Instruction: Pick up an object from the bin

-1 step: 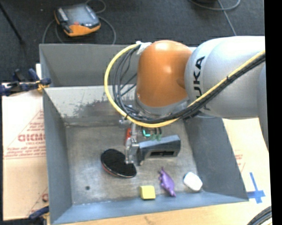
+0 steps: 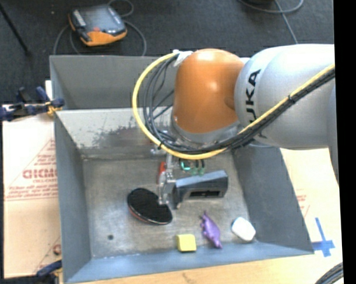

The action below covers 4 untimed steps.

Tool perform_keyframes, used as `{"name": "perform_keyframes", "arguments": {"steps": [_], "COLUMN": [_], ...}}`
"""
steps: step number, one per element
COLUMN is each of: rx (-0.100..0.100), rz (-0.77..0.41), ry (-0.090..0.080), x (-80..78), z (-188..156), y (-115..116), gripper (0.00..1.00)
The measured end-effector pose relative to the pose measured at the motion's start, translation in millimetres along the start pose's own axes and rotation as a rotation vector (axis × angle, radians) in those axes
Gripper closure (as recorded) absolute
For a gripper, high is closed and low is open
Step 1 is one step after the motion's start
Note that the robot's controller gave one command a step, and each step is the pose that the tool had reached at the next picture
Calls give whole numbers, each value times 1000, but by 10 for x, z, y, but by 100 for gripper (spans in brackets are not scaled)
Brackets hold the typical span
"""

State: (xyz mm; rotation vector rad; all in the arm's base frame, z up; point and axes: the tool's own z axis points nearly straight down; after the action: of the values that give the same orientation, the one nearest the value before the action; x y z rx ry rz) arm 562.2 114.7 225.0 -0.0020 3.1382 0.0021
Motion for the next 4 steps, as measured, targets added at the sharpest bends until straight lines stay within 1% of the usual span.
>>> {"name": "perform_keyframes", "arguments": {"steps": [1,2,3,4], "rx": [-1,-1,2,2], "rz": [27,53,11,-113], "ry": [-7,2,-6,9], "x": [153,-67,205,400], "z": [422,773,1146,1353], "y": [56,-281,-393,-274], "gripper": [0,0,0,0]}}
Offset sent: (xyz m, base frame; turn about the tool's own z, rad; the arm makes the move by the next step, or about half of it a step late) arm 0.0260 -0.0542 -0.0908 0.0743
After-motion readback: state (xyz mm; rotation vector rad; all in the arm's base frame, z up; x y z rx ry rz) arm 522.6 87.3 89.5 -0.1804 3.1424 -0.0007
